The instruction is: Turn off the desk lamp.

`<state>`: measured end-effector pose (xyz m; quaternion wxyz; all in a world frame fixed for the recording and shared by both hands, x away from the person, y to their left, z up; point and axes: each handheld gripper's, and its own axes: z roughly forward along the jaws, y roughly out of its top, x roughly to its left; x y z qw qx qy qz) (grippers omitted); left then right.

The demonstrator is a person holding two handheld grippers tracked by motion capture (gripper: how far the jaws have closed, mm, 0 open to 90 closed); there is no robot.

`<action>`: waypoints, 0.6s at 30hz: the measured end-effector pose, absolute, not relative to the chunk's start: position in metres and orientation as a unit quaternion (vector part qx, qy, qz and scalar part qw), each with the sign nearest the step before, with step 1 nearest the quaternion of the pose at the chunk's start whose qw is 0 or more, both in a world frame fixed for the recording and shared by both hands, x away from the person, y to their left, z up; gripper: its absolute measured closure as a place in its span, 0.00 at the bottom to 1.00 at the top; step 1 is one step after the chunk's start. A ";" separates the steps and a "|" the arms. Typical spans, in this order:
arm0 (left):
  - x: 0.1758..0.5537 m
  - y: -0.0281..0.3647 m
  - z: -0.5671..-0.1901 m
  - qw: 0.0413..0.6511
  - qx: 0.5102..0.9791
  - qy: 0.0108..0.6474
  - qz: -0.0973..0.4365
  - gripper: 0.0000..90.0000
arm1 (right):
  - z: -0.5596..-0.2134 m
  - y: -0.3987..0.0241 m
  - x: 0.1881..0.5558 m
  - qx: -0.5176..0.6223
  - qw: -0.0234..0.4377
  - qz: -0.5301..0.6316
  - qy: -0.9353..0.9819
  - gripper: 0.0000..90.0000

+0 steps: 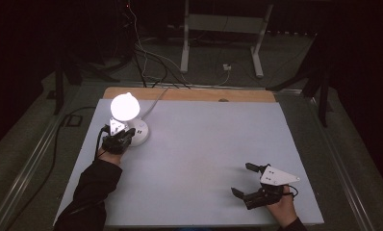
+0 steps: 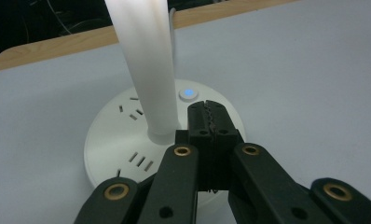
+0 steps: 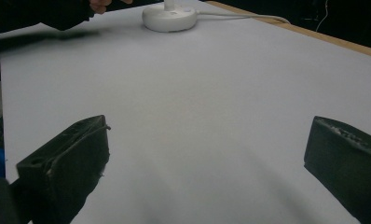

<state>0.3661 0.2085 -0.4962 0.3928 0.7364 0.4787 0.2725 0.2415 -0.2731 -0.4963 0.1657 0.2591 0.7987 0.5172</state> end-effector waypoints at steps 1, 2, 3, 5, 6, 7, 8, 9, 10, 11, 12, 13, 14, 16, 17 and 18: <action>0.366 0.208 -0.497 0.393 0.736 0.480 0.272 1.00 | -0.496 -0.273 0.241 0.259 0.166 0.517 0.799 0.00; 0.366 0.209 -0.498 0.391 0.737 0.480 0.272 1.00 | -0.496 -0.273 0.241 0.259 0.166 0.517 0.799 0.00; 0.367 0.208 -0.499 0.390 0.737 0.480 0.271 1.00 | -0.496 -0.273 0.242 0.259 0.166 0.517 0.799 0.00; 0.367 0.209 -0.500 0.389 0.738 0.481 0.270 1.00 | -0.497 -0.273 0.242 0.259 0.166 0.516 0.799 0.00; 0.367 0.209 -0.500 0.386 0.740 0.480 0.270 1.00 | -0.497 -0.273 0.242 0.260 0.165 0.516 0.799 0.00; 0.367 0.209 -0.500 0.386 0.739 0.481 0.269 1.00 | -0.496 -0.273 0.242 0.259 0.166 0.516 0.799 0.00; 0.367 0.209 -0.501 0.385 0.740 0.481 0.269 1.00 | -0.496 -0.273 0.242 0.259 0.166 0.517 0.799 0.00; 0.368 0.209 -0.501 0.383 0.741 0.481 0.269 1.00 | -0.496 -0.273 0.242 0.259 0.166 0.517 0.799 0.00; 0.368 0.209 -0.502 0.383 0.741 0.482 0.269 1.00 | -0.496 -0.273 0.242 0.259 0.166 0.517 0.799 0.00; 0.368 0.209 -0.503 0.383 0.741 0.483 0.266 1.00 | -0.496 -0.273 0.242 0.259 0.165 0.517 0.799 0.00; 0.368 0.208 -0.504 0.382 0.743 0.482 0.265 1.00 | -0.497 -0.273 0.242 0.260 0.165 0.517 0.799 0.00; 0.368 0.208 -0.505 0.378 0.745 0.481 0.265 1.00 | -0.497 -0.273 0.242 0.260 0.164 0.516 0.799 0.00; 0.368 0.207 -0.506 0.379 0.745 0.482 0.264 1.00 | -0.497 -0.273 0.242 0.260 0.165 0.516 0.799 0.00; 0.368 0.206 -0.507 0.376 0.748 0.479 0.264 1.00 | -0.497 -0.273 0.242 0.260 0.164 0.516 0.799 0.00; 0.368 0.206 -0.507 0.377 0.747 0.479 0.263 1.00 | -0.497 -0.273 0.242 0.260 0.165 0.516 0.799 0.00; 0.368 0.206 -0.507 0.377 0.747 0.479 0.263 1.00 | -0.497 -0.273 0.242 0.259 0.165 0.517 0.799 0.00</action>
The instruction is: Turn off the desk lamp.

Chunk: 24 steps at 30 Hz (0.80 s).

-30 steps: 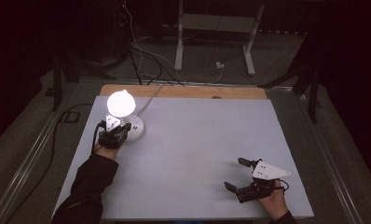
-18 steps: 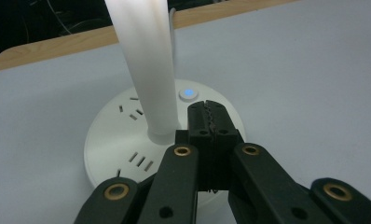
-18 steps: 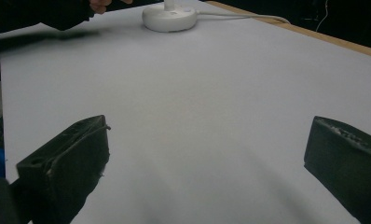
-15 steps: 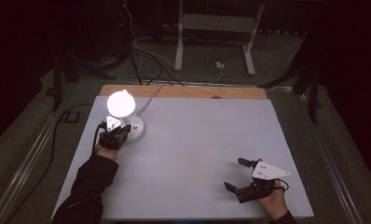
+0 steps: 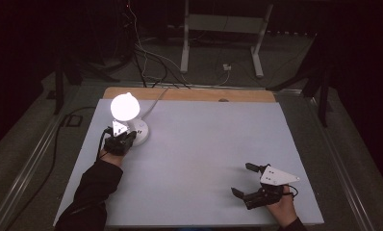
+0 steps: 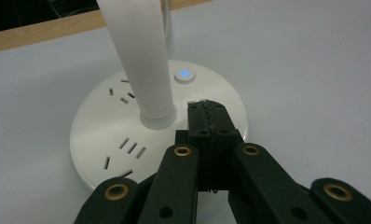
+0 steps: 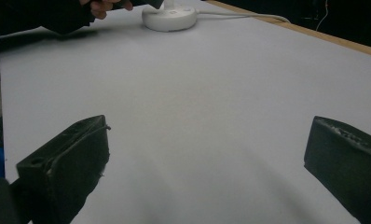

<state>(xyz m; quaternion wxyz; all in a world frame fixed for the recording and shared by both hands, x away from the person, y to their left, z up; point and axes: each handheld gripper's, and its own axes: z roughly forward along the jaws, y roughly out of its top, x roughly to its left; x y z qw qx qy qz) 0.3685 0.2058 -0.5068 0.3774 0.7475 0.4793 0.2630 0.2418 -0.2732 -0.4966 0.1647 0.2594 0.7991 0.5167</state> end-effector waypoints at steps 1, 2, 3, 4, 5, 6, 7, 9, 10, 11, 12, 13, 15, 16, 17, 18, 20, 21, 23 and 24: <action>0.368 0.205 -0.507 0.376 0.749 0.478 0.263 1.00 | -0.497 -0.273 0.242 0.260 0.165 0.516 0.799 0.00; 0.369 0.205 -0.507 0.375 0.750 0.478 0.263 1.00 | -0.497 -0.273 0.242 0.260 0.165 0.516 0.799 0.00; 0.369 0.205 -0.507 0.375 0.750 0.478 0.263 1.00 | -0.496 -0.273 0.242 0.260 0.165 0.517 0.799 0.00; 0.369 0.205 -0.508 0.374 0.750 0.478 0.263 1.00 | -0.496 -0.273 0.242 0.260 0.165 0.517 0.799 0.00; 0.369 0.206 -0.509 0.372 0.751 0.479 0.262 1.00 | -0.497 -0.273 0.242 0.259 0.165 0.516 0.799 0.00; 0.369 0.205 -0.509 0.372 0.751 0.479 0.262 1.00 | -0.497 -0.273 0.242 0.259 0.164 0.516 0.800 0.00; 0.369 0.205 -0.509 0.372 0.751 0.479 0.262 1.00 | -0.497 -0.273 0.242 0.259 0.164 0.516 0.800 0.00; 0.369 0.205 -0.510 0.370 0.752 0.478 0.261 1.00 | -0.497 -0.273 0.242 0.259 0.164 0.516 0.800 0.00; 0.369 0.205 -0.510 0.370 0.752 0.479 0.261 1.00 | -0.496 -0.273 0.241 0.259 0.164 0.516 0.800 0.00; 0.369 0.205 -0.510 0.370 0.752 0.478 0.261 1.00 | -0.496 -0.273 0.241 0.259 0.165 0.517 0.799 0.00; 0.369 0.204 -0.511 0.367 0.754 0.477 0.263 1.00 | -0.496 -0.274 0.242 0.259 0.165 0.517 0.799 0.00; 0.369 0.204 -0.511 0.367 0.754 0.477 0.263 1.00 | -0.496 -0.274 0.242 0.259 0.165 0.517 0.799 0.00; 0.369 0.204 -0.511 0.366 0.755 0.475 0.264 1.00 | -0.497 -0.274 0.242 0.259 0.164 0.516 0.800 0.00; 0.369 0.203 -0.511 0.366 0.756 0.475 0.264 1.00 | -0.497 -0.273 0.241 0.259 0.164 0.516 0.800 0.00; 0.369 0.203 -0.511 0.366 0.756 0.474 0.264 1.00 | -0.496 -0.273 0.241 0.259 0.164 0.516 0.800 0.00; 0.369 0.203 -0.511 0.366 0.756 0.474 0.264 1.00 | -0.496 -0.273 0.241 0.259 0.164 0.516 0.800 0.00; 0.369 0.203 -0.512 0.367 0.756 0.472 0.268 1.00 | -0.497 -0.273 0.241 0.260 0.164 0.515 0.800 0.00; 0.369 0.203 -0.512 0.363 0.756 0.472 0.272 1.00 | -0.497 -0.273 0.241 0.260 0.164 0.515 0.801 0.00; 0.370 0.202 -0.513 0.345 0.759 0.471 0.288 1.00 | -0.497 -0.273 0.241 0.260 0.164 0.514 0.801 0.00; 0.370 0.204 -0.513 0.351 0.758 0.474 0.280 1.00 | -0.497 -0.273 0.241 0.260 0.163 0.514 0.801 0.00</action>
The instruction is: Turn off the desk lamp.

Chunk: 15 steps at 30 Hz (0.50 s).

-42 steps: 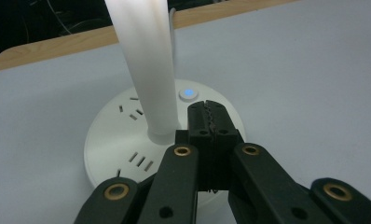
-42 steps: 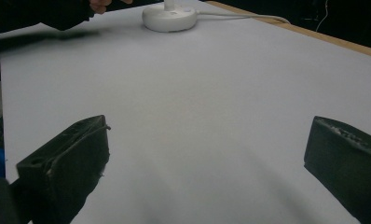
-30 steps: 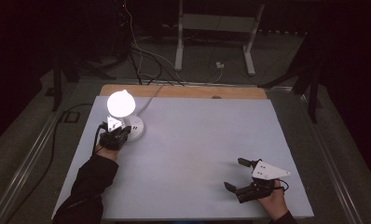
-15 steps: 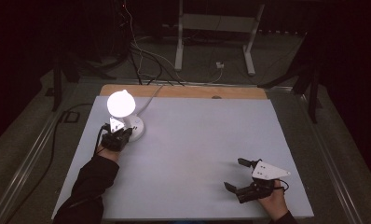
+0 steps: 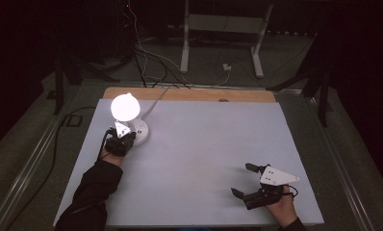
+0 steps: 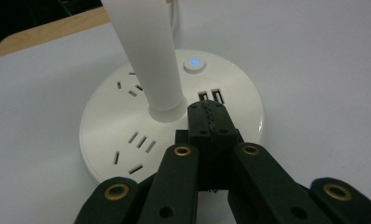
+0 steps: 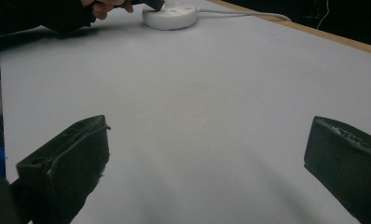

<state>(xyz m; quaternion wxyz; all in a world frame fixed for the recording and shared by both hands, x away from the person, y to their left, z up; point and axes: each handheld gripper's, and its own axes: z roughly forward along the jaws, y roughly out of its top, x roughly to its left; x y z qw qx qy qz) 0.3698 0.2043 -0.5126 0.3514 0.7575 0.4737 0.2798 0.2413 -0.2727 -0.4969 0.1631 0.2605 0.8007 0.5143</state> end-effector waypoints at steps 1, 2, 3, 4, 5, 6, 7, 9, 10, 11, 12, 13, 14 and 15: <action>0.370 0.207 -0.513 0.360 0.754 0.476 0.274 1.00 | -0.497 -0.273 0.241 0.261 0.163 0.514 0.801 0.00; 0.370 0.208 -0.513 0.363 0.755 0.475 0.271 1.00 | -0.497 -0.272 0.241 0.260 0.163 0.513 0.802 0.00; 0.370 0.208 -0.513 0.363 0.755 0.475 0.271 1.00 | -0.497 -0.272 0.241 0.260 0.163 0.513 0.802 0.00; 0.370 0.209 -0.512 0.363 0.755 0.475 0.268 1.00 | -0.497 -0.272 0.241 0.260 0.163 0.513 0.802 0.00; 0.369 0.208 -0.512 0.365 0.754 0.474 0.270 1.00 | -0.497 -0.272 0.241 0.260 0.163 0.513 0.801 0.00; 0.369 0.208 -0.511 0.366 0.754 0.472 0.274 1.00 | -0.497 -0.272 0.241 0.261 0.162 0.514 0.801 0.00; 0.369 0.208 -0.509 0.370 0.753 0.470 0.276 1.00 | -0.497 -0.273 0.241 0.261 0.163 0.514 0.801 0.00; 0.367 0.207 -0.505 0.384 0.746 0.470 0.274 1.00 | -0.497 -0.273 0.242 0.260 0.163 0.515 0.800 0.00; 0.366 0.208 -0.502 0.389 0.744 0.470 0.273 1.00 | -0.497 -0.273 0.242 0.260 0.164 0.515 0.800 0.00; 0.365 0.208 -0.500 0.395 0.742 0.471 0.268 1.00 | -0.497 -0.273 0.242 0.260 0.163 0.515 0.800 0.00; 0.365 0.208 -0.497 0.400 0.738 0.474 0.264 1.00 | -0.497 -0.273 0.242 0.260 0.163 0.516 0.800 0.00; 0.364 0.208 -0.495 0.404 0.737 0.476 0.261 0.95 | -0.497 -0.273 0.241 0.260 0.163 0.515 0.800 0.00; 0.363 0.209 -0.493 0.408 0.737 0.475 0.256 0.94 | -0.497 -0.273 0.241 0.260 0.163 0.515 0.800 0.00; 0.362 0.209 -0.491 0.411 0.737 0.473 0.254 0.93 | -0.497 -0.273 0.241 0.260 0.163 0.516 0.800 0.00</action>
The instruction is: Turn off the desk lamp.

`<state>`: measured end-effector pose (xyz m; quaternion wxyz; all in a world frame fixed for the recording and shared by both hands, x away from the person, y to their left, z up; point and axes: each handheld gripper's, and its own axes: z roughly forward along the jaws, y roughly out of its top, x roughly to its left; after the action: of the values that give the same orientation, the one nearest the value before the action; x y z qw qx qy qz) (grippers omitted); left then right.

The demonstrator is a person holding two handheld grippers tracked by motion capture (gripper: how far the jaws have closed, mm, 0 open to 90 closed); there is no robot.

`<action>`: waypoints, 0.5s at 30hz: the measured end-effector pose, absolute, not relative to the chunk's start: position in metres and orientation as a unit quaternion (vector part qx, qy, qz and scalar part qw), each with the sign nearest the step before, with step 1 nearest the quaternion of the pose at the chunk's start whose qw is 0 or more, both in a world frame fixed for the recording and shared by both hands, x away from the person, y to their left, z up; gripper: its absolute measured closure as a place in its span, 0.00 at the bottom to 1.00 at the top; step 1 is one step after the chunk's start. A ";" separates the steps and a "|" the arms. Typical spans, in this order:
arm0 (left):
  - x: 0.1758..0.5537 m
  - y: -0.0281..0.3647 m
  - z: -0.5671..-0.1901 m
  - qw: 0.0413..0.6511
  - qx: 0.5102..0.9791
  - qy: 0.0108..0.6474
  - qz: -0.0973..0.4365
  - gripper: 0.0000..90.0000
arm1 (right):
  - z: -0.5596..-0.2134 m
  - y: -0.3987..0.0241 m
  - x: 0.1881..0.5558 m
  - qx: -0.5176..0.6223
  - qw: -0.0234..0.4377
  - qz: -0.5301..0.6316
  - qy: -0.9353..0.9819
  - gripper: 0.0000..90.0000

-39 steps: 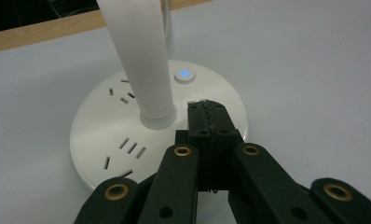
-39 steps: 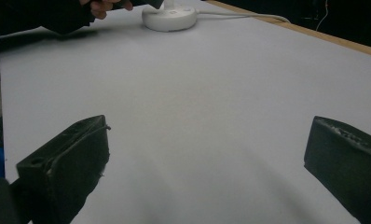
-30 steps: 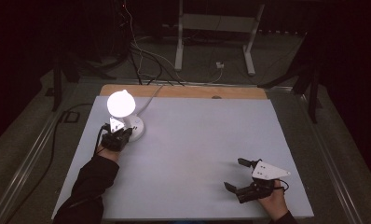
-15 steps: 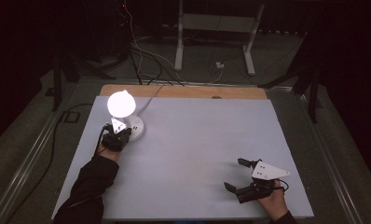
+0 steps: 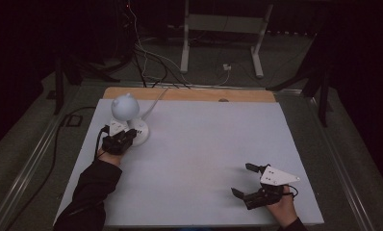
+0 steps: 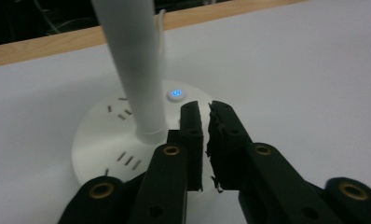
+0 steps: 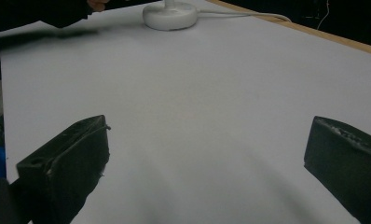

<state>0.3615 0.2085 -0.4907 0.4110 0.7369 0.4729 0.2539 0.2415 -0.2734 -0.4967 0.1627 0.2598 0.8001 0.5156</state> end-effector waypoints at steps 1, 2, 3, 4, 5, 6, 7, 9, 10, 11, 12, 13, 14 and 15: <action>0.362 0.209 -0.491 0.411 0.737 0.473 0.254 0.90 | -0.497 -0.273 0.241 0.260 0.163 0.516 0.800 0.00; 0.360 0.209 -0.487 0.416 0.736 0.474 0.248 0.89 | -0.497 -0.273 0.242 0.260 0.163 0.516 0.800 0.00; 0.359 0.209 -0.485 0.420 0.735 0.473 0.245 0.89 | -0.497 -0.273 0.242 0.260 0.163 0.515 0.800 0.00; 0.358 0.208 -0.483 0.421 0.734 0.472 0.244 0.85 | -0.497 -0.273 0.242 0.260 0.163 0.515 0.800 0.00; 0.357 0.208 -0.481 0.423 0.736 0.472 0.240 0.82 | -0.497 -0.273 0.242 0.260 0.163 0.515 0.800 0.00; 0.356 0.208 -0.480 0.425 0.737 0.471 0.236 0.79 | -0.497 -0.273 0.242 0.260 0.162 0.515 0.800 0.00; 0.355 0.207 -0.479 0.424 0.736 0.471 0.237 0.74 | -0.497 -0.273 0.242 0.260 0.163 0.515 0.800 0.00; 0.353 0.205 -0.477 0.424 0.737 0.472 0.233 0.61 | -0.497 -0.274 0.242 0.260 0.163 0.515 0.800 0.00; 0.352 0.205 -0.476 0.424 0.738 0.471 0.233 0.58 | -0.497 -0.274 0.242 0.260 0.163 0.515 0.800 0.00; 0.352 0.205 -0.476 0.424 0.738 0.471 0.233 0.53 | -0.497 -0.274 0.242 0.260 0.163 0.515 0.800 0.00; 0.351 0.204 -0.475 0.425 0.739 0.470 0.230 0.51 | -0.497 -0.274 0.242 0.260 0.163 0.515 0.800 0.00; 0.350 0.204 -0.474 0.427 0.740 0.468 0.226 0.49 | -0.497 -0.274 0.242 0.260 0.163 0.515 0.800 0.00; 0.349 0.204 -0.474 0.427 0.742 0.466 0.226 0.44 | -0.497 -0.274 0.242 0.260 0.164 0.515 0.800 0.00; 0.347 0.203 -0.472 0.428 0.743 0.464 0.220 0.41 | -0.496 -0.274 0.241 0.260 0.164 0.515 0.800 0.00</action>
<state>0.3468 0.2034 -0.4720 0.4281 0.7434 0.4641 0.2204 0.2414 -0.2735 -0.4965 0.1644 0.2599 0.8004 0.5146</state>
